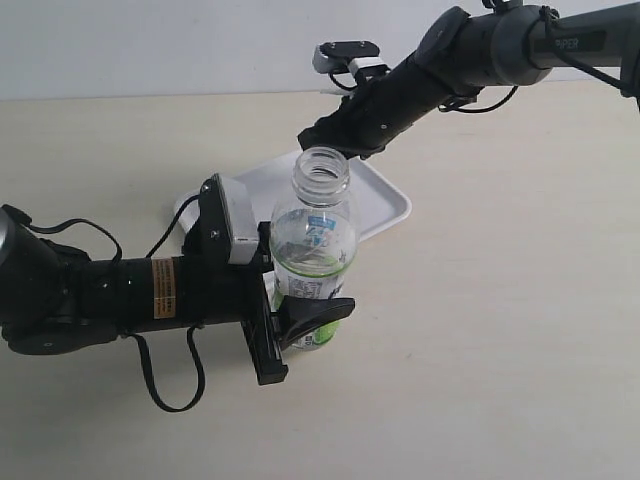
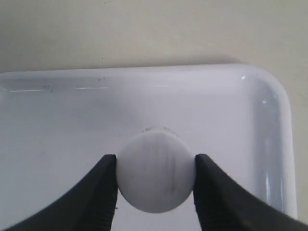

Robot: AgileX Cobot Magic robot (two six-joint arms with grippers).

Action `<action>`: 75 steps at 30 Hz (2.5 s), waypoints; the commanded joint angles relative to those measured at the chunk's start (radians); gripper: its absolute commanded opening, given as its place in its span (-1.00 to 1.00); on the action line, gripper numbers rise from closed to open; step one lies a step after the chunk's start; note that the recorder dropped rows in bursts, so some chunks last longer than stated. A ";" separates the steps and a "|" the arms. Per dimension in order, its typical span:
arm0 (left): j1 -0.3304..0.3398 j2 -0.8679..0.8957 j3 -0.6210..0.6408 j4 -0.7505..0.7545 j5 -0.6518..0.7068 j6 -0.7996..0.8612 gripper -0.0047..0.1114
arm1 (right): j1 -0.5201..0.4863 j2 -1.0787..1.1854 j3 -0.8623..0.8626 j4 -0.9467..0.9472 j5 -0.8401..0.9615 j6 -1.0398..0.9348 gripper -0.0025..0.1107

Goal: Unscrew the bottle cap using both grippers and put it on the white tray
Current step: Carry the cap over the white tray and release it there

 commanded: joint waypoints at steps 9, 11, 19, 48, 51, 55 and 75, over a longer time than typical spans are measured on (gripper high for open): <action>-0.002 -0.008 0.003 -0.010 -0.049 0.002 -0.92 | -0.002 -0.001 -0.009 0.005 0.043 -0.017 -0.96; -0.002 -0.008 0.003 -0.010 -0.049 0.002 -0.92 | -0.002 0.001 -0.009 0.005 0.058 -0.026 -0.96; -0.002 -0.008 0.003 -0.010 -0.051 0.002 -0.92 | -0.002 0.023 -0.009 0.005 0.060 -0.038 -0.96; -0.002 -0.008 0.003 -0.010 -0.055 0.000 -0.92 | -0.002 0.029 -0.009 -0.037 0.053 -0.088 0.30; -0.002 -0.008 0.003 -0.010 -0.055 0.002 -0.92 | -0.002 0.029 -0.009 -0.054 0.048 -0.084 0.33; -0.002 -0.008 0.003 -0.044 -0.041 0.004 -0.92 | -0.008 0.009 -0.009 -0.111 0.059 -0.055 0.33; -0.002 0.076 -0.080 -0.035 -0.028 0.004 -0.92 | -0.063 -0.087 -0.009 -0.501 0.139 0.287 0.30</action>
